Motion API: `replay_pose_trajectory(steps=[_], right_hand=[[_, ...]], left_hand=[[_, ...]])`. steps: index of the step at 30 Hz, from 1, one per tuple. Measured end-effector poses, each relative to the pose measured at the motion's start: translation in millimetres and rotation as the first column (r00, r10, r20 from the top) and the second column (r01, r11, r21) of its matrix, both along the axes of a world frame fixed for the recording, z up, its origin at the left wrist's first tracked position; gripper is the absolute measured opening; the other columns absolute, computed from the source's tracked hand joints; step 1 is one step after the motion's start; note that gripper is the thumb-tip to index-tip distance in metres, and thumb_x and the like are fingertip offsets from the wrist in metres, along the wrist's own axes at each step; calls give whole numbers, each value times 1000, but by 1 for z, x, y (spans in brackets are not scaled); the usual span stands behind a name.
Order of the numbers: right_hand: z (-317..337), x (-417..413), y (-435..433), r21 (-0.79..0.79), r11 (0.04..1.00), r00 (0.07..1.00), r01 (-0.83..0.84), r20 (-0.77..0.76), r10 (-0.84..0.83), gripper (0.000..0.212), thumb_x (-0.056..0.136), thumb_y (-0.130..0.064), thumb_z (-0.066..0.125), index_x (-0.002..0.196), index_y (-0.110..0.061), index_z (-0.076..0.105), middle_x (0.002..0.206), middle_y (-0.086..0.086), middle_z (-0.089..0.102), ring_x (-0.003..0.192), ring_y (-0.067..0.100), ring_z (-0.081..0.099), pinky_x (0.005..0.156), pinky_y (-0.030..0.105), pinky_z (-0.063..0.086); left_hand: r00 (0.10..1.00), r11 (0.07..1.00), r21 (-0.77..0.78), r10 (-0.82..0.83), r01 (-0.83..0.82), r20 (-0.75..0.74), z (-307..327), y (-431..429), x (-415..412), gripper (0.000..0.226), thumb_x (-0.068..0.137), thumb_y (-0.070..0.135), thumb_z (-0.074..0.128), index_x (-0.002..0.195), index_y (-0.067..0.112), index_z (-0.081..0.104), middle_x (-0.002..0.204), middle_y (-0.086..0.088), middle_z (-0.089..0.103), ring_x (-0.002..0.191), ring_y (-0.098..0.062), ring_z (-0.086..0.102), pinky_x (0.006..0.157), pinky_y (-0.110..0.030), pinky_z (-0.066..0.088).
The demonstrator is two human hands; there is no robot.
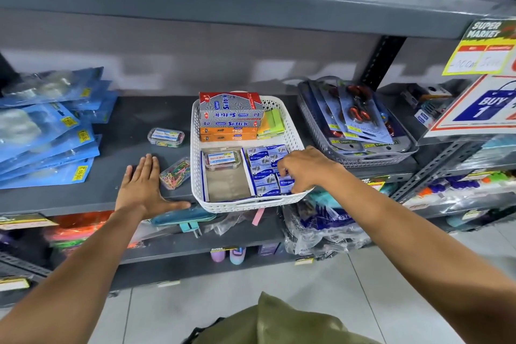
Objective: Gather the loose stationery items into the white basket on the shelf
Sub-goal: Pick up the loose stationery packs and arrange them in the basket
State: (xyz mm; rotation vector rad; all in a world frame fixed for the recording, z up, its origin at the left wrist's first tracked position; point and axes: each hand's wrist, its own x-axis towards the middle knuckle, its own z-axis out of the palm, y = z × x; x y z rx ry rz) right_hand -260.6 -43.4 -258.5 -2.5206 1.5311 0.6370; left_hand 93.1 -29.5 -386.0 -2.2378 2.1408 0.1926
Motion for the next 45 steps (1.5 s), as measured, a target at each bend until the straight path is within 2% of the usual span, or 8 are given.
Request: replay_pose_trajectory(steps=[12, 19, 25, 28, 30, 33, 38, 45], right_hand=[[-3, -4, 4, 2, 999, 992, 38, 117, -38, 31, 71, -17, 77, 101, -19, 68, 89, -7, 64, 87, 15, 59, 81, 30, 48], [-3, 7, -12, 24, 994, 958, 106, 264, -109, 26, 71, -35, 78, 90, -23, 66, 87, -8, 64, 82, 14, 59, 74, 29, 49], [11, 70, -27, -116, 993, 871, 22, 490, 38, 16, 77, -30, 74, 89, -22, 68, 69, -18, 55, 65, 9, 54, 69, 27, 50], [17, 116, -31, -215, 971, 834, -106, 513, 204, 25, 80, -34, 70, 101, -22, 66, 96, -3, 65, 86, 18, 59, 78, 31, 49], [17, 151, -31, -246, 944, 827, -220, 467, 314, 32, 81, -33, 66, 110, -20, 62, 111, 2, 62, 101, 22, 58, 82, 33, 49], [6, 199, -27, -314, 851, 835, -421, 233, 499, 37, 80, -28, 63, 115, -15, 57, 117, 7, 59, 111, 27, 54, 85, 40, 45], [-25, 240, -27, -226, 804, 835, -549, -121, 536, 44, 83, -23, 62, 124, -12, 49, 121, 10, 59, 118, 30, 52, 97, 43, 37], [-41, 240, -34, -174, 824, 842, -540, -93, 532, 43, 78, -19, 67, 118, -14, 51, 115, 7, 62, 116, 29, 47, 90, 40, 44]], left_hand=[[1000, 1000, 7, 7, -7, 2, 1, -1, 1, 156, 33, 106, 23, 151, 11, -11, 161, -5, -12, 148, -18, -14, 116, -37, -16], [995, 997, 19, -71, 72, -73, 9, 1, 16, 151, 38, 103, 31, 153, 14, -7, 162, -2, -10, 149, -15, -7, 121, -37, -7], [999, 999, -19, -41, 41, -5, 4, 7, 42, 144, 39, 103, 35, 152, 27, -11, 161, 4, -14, 147, -15, -15, 117, -51, -15], [1000, 1000, -16, -26, 26, -14, 3, 5, 39, 148, 35, 105, 32, 152, 26, -12, 161, 1, -16, 147, -16, -17, 118, -51, -14], [999, 1000, -15, -28, 27, -31, 2, 4, 40, 148, 36, 104, 36, 152, 26, -12, 161, 1, -14, 148, -17, -15, 119, -51, -11], [999, 999, -29, -33, 32, -26, 0, 3, 42, 148, 35, 105, 33, 151, 26, -12, 162, 1, -13, 148, -16, -14, 119, -50, -10], [1000, 999, -46, -19, 18, -21, -3, 2, 44, 148, 34, 105, 31, 151, 27, -11, 162, 0, -12, 148, -17, -13, 118, -47, -14], [999, 997, -77, -29, 28, -21, -6, 2, 43, 146, 35, 106, 29, 152, 27, -9, 162, 0, -10, 148, -17, -12, 118, -47, -14]])
